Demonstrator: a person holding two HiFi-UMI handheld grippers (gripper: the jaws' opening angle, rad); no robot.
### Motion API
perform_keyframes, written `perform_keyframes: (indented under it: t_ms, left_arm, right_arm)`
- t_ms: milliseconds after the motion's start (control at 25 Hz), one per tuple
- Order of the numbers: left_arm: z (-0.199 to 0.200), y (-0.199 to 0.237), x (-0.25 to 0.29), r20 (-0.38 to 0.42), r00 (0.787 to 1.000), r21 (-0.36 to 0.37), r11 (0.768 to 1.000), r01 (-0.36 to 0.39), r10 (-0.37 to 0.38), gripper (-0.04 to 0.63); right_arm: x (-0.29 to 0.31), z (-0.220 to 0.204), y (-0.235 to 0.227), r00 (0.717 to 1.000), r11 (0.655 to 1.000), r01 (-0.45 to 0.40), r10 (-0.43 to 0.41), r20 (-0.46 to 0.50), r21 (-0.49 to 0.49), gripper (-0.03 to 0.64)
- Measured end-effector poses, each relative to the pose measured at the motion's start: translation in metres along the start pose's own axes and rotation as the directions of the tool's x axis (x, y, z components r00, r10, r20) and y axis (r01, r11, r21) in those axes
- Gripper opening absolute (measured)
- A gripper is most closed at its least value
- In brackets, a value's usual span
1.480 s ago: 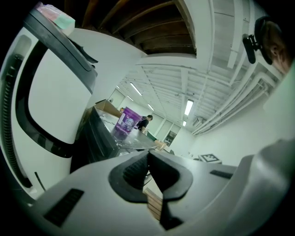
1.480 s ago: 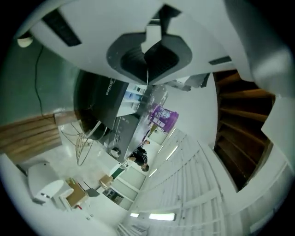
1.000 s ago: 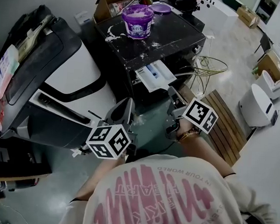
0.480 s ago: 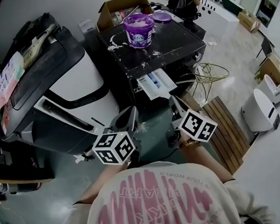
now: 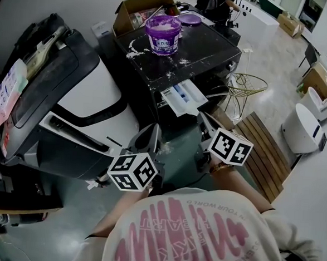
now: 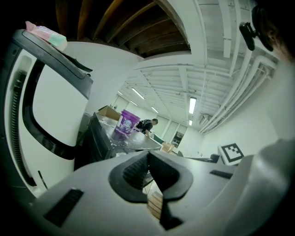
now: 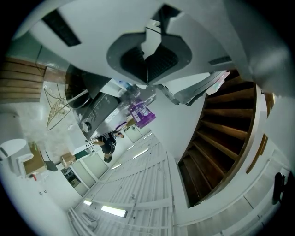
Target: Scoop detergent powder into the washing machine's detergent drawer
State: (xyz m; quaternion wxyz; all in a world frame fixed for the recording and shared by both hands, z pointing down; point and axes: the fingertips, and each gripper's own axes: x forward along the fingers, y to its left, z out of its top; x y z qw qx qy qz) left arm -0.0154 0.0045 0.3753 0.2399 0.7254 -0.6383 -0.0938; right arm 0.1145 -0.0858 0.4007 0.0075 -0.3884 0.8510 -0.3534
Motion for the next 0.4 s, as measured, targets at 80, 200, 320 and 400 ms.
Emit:
perform_keyframes:
  t_ms: [80,200,320,400]
  left_arm:
    - [0.0005,0.0014,0.0011,-0.001,1.000,-0.001,1.000,0.002,-0.002,0.002]
    - [0.0031,0.0043,0.0025,0.001,1.000,-0.003,1.000,0.005,-0.005,0.002]
    - [0.0069,0.0052,0.0038,0.004,1.000,-0.002,1.000,0.011,-0.011,0.002]
    - [0.0095,0.0054,0.0047,0.006,1.000,0.000,1.000,0.015,-0.015,0.002]
  right_arm:
    - [0.0014,-0.0003,0.0001,1.000,1.000,0.003,-0.003,-0.002,-0.002,0.002]
    - [0.0046,-0.0013,0.0026,1.000,1.000,0.004,-0.004,-0.007,-0.009,0.002]
    - [0.0070,-0.0017,0.0043,1.000,1.000,0.007,-0.007,-0.013,-0.011,0.002]
    - [0.0081,-0.0013,0.0048,1.000,1.000,0.011,-0.011,-0.015,-0.012,0.002]
